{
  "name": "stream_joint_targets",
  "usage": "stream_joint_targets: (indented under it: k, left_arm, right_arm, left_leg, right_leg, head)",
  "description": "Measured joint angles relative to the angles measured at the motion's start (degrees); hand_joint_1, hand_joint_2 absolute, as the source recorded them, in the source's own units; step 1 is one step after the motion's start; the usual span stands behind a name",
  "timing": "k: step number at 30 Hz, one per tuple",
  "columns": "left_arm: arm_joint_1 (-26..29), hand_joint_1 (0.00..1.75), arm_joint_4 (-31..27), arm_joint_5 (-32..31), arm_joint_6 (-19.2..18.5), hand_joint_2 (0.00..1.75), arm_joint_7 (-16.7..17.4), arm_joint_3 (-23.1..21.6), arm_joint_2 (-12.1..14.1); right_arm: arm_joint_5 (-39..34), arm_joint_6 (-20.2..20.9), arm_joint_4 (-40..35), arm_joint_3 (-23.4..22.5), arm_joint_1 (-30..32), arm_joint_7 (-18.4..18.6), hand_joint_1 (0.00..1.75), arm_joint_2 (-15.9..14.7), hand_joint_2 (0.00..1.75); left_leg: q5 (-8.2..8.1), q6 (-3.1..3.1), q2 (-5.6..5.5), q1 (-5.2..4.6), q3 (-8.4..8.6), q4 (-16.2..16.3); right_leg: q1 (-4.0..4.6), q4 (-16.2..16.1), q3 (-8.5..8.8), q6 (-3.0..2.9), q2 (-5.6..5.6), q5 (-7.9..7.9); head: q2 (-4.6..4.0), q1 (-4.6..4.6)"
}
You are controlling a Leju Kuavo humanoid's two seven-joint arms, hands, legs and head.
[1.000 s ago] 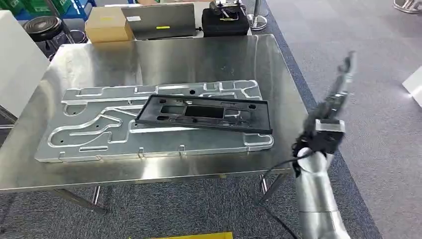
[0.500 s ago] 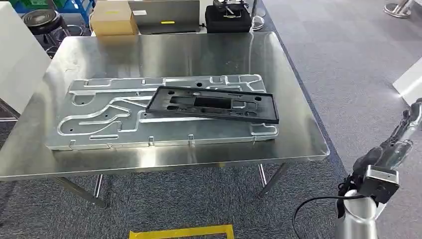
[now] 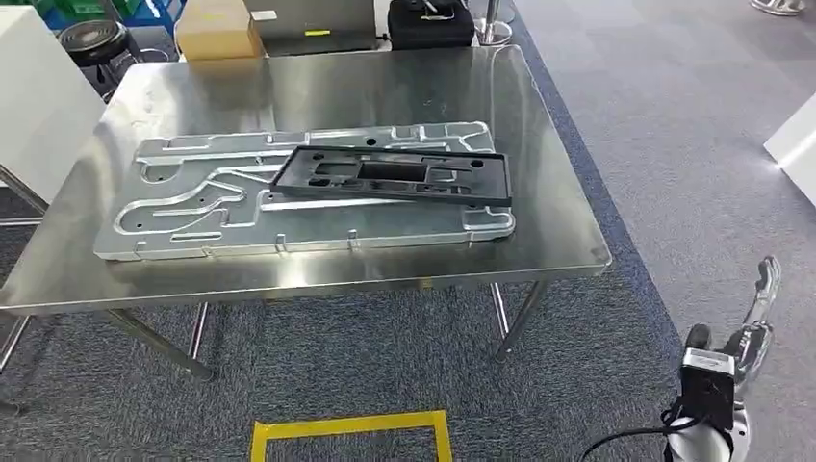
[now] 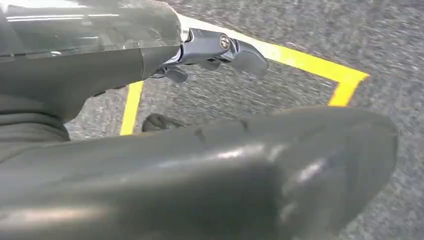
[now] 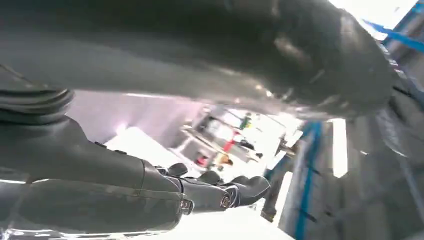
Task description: Take the parts from the cabinet and place them on the table.
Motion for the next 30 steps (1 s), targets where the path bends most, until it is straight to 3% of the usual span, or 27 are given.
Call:
stream_joint_targets:
  k: [1, 2, 3, 5, 6, 7, 8, 9, 10, 11, 12, 13, 14, 15, 16, 17, 18, 21, 22, 23, 24, 26, 27, 28, 30]
  left_arm:
    - [-0.06, 0.0, 0.0, -0.02, -0.02, 0.0, 0.11, 0.0, -0.02]
    - [-0.24, 0.0, -0.02, -0.13, 0.0, 0.0, 0.2, 0.0, -0.02]
    - [-0.27, 0.0, -0.02, -0.17, 0.0, 0.0, 0.22, 0.0, -0.02]
    - [-0.19, 0.0, 0.0, -0.22, 0.0, 0.0, 0.39, 0.07, -0.2]
    - [-0.13, 0.0, 0.0, -0.28, 0.0, 0.0, 0.44, 0.07, -0.26]
    - [-0.01, 0.0, 0.02, -0.39, -0.02, 0.0, 0.48, 0.09, -0.5]
    - [-0.05, 0.0, 0.02, -0.52, -0.09, 0.0, 0.46, 0.09, -0.59]
    - [-0.04, 0.0, 0.02, -0.59, -0.18, 0.0, 0.35, 0.09, -0.59]
    - [0.02, 0.0, 0.02, -0.68, -0.18, 0.0, 0.31, 0.09, -0.61]
    - [0.08, 0.0, 0.02, -0.79, -0.17, 0.0, 0.28, 0.09, -0.66]
    - [0.12, 0.0, 0.02, -0.79, -0.18, 0.0, 0.26, 0.09, -0.7]
    - [0.18, 0.0, 0.02, -0.79, -0.17, 0.0, 0.26, 0.09, -0.74]
    - [0.2, 0.0, 0.02, -0.83, -0.18, 0.0, 0.26, 0.09, -0.79]
    - [0.19, 0.0, 0.02, -0.85, -0.17, 0.0, 0.26, 0.09, -0.81]
    - [0.16, 0.0, 0.02, -0.87, -0.18, 0.0, 0.26, 0.09, -0.83]
    - [0.12, 0.0, 0.02, -0.9, -0.18, 0.0, 0.26, 0.07, -0.9]
    - [0.09, 0.0, 0.02, -0.9, -0.17, 0.0, 0.26, 0.09, -1.01]
    - [0.06, 0.0, 0.02, -0.96, -0.07, 0.0, 0.44, 0.09, -1.03]
    - [0.17, 0.0, 0.02, -1.01, -0.02, 0.0, 0.52, 0.09, -1.03]
    - [0.24, 0.0, 0.02, -1.03, 0.04, 0.0, 0.65, 0.09, -1.03]
    - [0.36, 0.0, 0.02, -1.11, 0.04, 0.0, 0.72, 0.09, -1.07]
    - [0.5, 0.0, 0.04, -1.18, 0.02, 0.0, 0.98, 0.09, -1.36]
    - [0.45, 0.0, 0.04, -1.2, 0.02, 0.0, 1.12, 0.09, -1.49]
    - [0.42, 0.0, 0.04, -1.31, 0.02, 0.0, 1.38, 0.09, -1.57]
    - [0.43, 0.0, 0.04, -1.46, 0.02, 0.0, 1.6, 0.09, -1.79]
  right_arm:
    - [0.41, 0.02, 1.04, -0.47, 0.09, 0.19, 0.0, 0.0, 0.0]
    - [1.05, 0.15, 2.39, -1.09, 0.18, 0.44, 0.0, 0.0, 0.0]
    - [1.8, 0.22, 4.2, -1.95, 0.14, 0.41, 0.0, 0.0, 0.0]
    - [3.45, 0.18, 9.24, -4.19, -0.13, 0.29, 0.0, 0.02, 0.0]
    - [4.12, 0.07, 12.44, -5.56, -0.33, 0.26, 0.0, 0.0, 0.0]
    - [4.77, -0.07, 15.83, -7.24, -0.45, 0.17, 0.0, -0.02, 0.0]
    - [5.11, -0.52, 19.54, -8.84, -0.41, 0.07, 0.0, 0.0, 0.0]
    - [5.18, -1.12, 22.39, -9.9, -0.44, 0.04, 0.0, -0.02, 0.0]
    - [5.16, -1.71, 25.65, -10.95, -0.56, 0.02, 0.0, -0.07, 0.0]
    - [5.07, -2.01, 28.21, -11.63, -0.57, 0.02, 0.0, -0.07, 0.0]
    - [5.05, -2.1, 30.61, -12.32, -0.52, 0.02, 0.0, -0.07, 0.0]
    - [5.05, -2.1, 32.51, -12.93, -0.52, 0.02, 0.0, -0.07, 0.0]
    - [5.03, -2.12, 33.75, -13.27, -0.56, 0.0, 0.0, -0.09, 0.0]
    - [5.03, -2.14, 34.95, -13.64, -0.67, -0.02, 0.0, -0.18, 0.0]
    - [5.03, -2.16, 35.91, -13.94, -0.83, -0.02, 0.0, -0.31, 0.0]
    - [5.12, -2.23, 36.79, -14.19, -1.12, -0.02, 0.0, -0.46, 0.0]
    - [5.63, -2.47, 37.95, -14.55, -1.7, -0.02, 0.0, -0.74, 0.0]
    - [8.86, -4.35, 45.01, -17.1, -3.41, -0.04, 0.0, -1.69, 0.0]
    - [9.94, -5.06, 48.53, -18.38, -3.82, 0.09, 0.0, -1.95, 0.0]
    - [10.9, -5.72, 51.54, -19.51, -4.07, 0.49, 0.0, -2.14, 0.0]
    - [11.8, -6.08, 54.07, -20.36, -4.07, 1.37, 0.0, -2.25, 0.0]
    - [14.37, -6.4, 59.39, -21.53, -4.06, 5.4, 0.0, -2.29, 0.0]
    - [16.27, -6.65, 61.84, -21.68, -4.06, 8.5, 0.0, -2.27, 0.0]
    - [18.48, -6.88, 64.26, -21.68, -4.05, 12.63, 0.0, -2.14, 0.0]
    - [21.14, -6.69, 67.48, -21.68, -4.03, 19.16, 0.0, -1.44, 0.0]
  left_leg:
    - [0.72, 0.29, -0.03, -0.01, 3.78, -5.04]
    - [-1.44, 0.69, -0.09, -0.15, 7.48, -10.68]
    - [-1.58, 0.96, -0.16, -0.44, 8.58, -12.7]
    - [-1.02, 1.35, -0.18, -0.66, 7.92, -12.35]
    - [-0.57, 1.92, -0.16, -0.66, 7.63, -12.37]
    - [0.25, 2.55, 0.08, -0.02, 7.21, -13.0]
    - [0.8, 3.04, 0.14, -0.17, 6.83, -12.96]
    - [1.26, 3.56, 0.19, -0.2, 6.11, -12.92]
    - [1.86, 3.64, 0.18, -0.3, 5.23, -12.81]
    - [2.39, 3.66, 0.19, -0.41, 4.42, -12.73]
    - [2.91, 3.63, 0.2, -0.51, 3.59, -12.61]
    - [3.43, 3.58, 0.23, -0.58, 2.7, -12.42]
    - [3.89, 3.46, 0.27, -0.6, 1.8, -12.17]
    - [4.3, 3.32, 0.29, -0.6, 1.03, -11.9]
    - [4.68, 3.16, 0.3, -0.59, 0.37, -11.65]
    - [5.03, 2.94, 0.33, -0.6, 0.07, -11.39]
    - [5.32, 2.62, 0.37, -0.83, -0.31, -11.26]
    - [6.88, 1.55, 0.49, -0.53, -0.28, -11.85]
    - [6.85, 1.16, 0.39, -0.8, -0.54, -11.73]
    - [4.94, 0.92, 0.33, -0.48, -1.01, -10.79]
    - [1.53, 0.73, 0.33, -0.45, -1.7, -8.32]
    - [-5.47, 0.35, 0.35, -0.29, -3.77, 0.38]
    - [-6.94, 0.21, 0.35, -0.28, -4.31, 4.29]
    - [-6.31, 0.14, 0.35, -0.26, -3.92, 6.19]
    - [-1.89, 0.2, 0.34, -0.26, -0.18, 3.22]
  right_leg:
    - [0.0, 0.25, -0.56, 0.21, 0.07, 0.34]
    - [0.11, 0.48, -0.97, 0.58, 0.06, 0.67]
    - [0.21, 0.56, -1.07, 0.95, -0.03, 1.05]
    - [0.07, 0.23, -1.12, 1.58, -0.06, 2.08]
    - [0.19, 0.12, -1.21, 1.96, -0.04, 2.55]
    - [0.09, 0.36, -1.51, 2.32, 0.18, 2.15]
    - [-0.06, 1.76, -2.02, 2.71, 0.45, -0.23]
    - [-0.17, 4.89, -3.11, 3.0, 0.49, -3.55]
    - [-0.21, 9.73, -4.57, 3.34, 0.51, -7.11]
    - [-0.29, 13.98, -5.68, 3.55, 0.5, -9.44]
    - [-0.43, 17.03, -6.19, 3.68, 0.5, -10.31]
    - [-0.53, 17.81, -5.6, 3.74, 0.49, -9.45]
    - [-0.56, 16.09, -3.78, 3.7, 0.49, -7.46]
    - [-0.56, 12.18, -0.75, 3.58, 0.49, -5.27]
    - [-0.55, 6.82, 3.14, 3.35, 0.5, -4.04]
    - [-0.5, 1.81, 6.65, 3.0, 0.54, -5.11]
    - [0.04, -1.79, 8.45, 2.55, 0.63, -6.26]
    - [0.37, -1.49, 7.6, 1.45, 0.66, -5.15]
    - [-0.2, -2.07, 7.29, 0.83, 0.5, -4.33]
    - [-0.2, -2.13, 6.85, 0.59, 0.19, -3.73]
    - [-0.24, -2.03, 6.18, 0.08, 0.08, -3.28]
    - [-0.16, -1.89, 4.53, -0.07, -0.07, -2.08]
    - [-0.1, -1.71, 3.51, -0.07, -0.07, -1.37]
    - [-0.07, -1.52, 2.46, -0.02, -0.08, -0.71]
    - [-0.08, -0.93, 0.45, 0.19, -0.07, 0.37]
  head:
    - [0.0, 0.0]
    - [0.0, 0.0]
    - [0.0, 0.0]
    - [0.0, 0.0]
    - [0.0, 0.0]
    - [0.0, 0.0]
    - [0.0, 0.0]
    - [0.0, 0.0]
    - [0.0, 0.0]
    - [0.0, 0.0]
    - [0.0, 0.0]
    - [0.0, 0.0]
    - [0.0, 0.0]
    - [0.0, 0.0]
    - [0.0, 0.0]
    - [0.0, 0.0]
    - [0.0, 0.0]
    - [0.0, -0.02]
    - [0.0, 0.0]
    - [0.0, -0.02]
    - [0.0, -0.02]
    - [0.0, -0.02]
    - [0.0, -0.02]
    - [0.0, -0.02]
    - [0.0, -0.02]
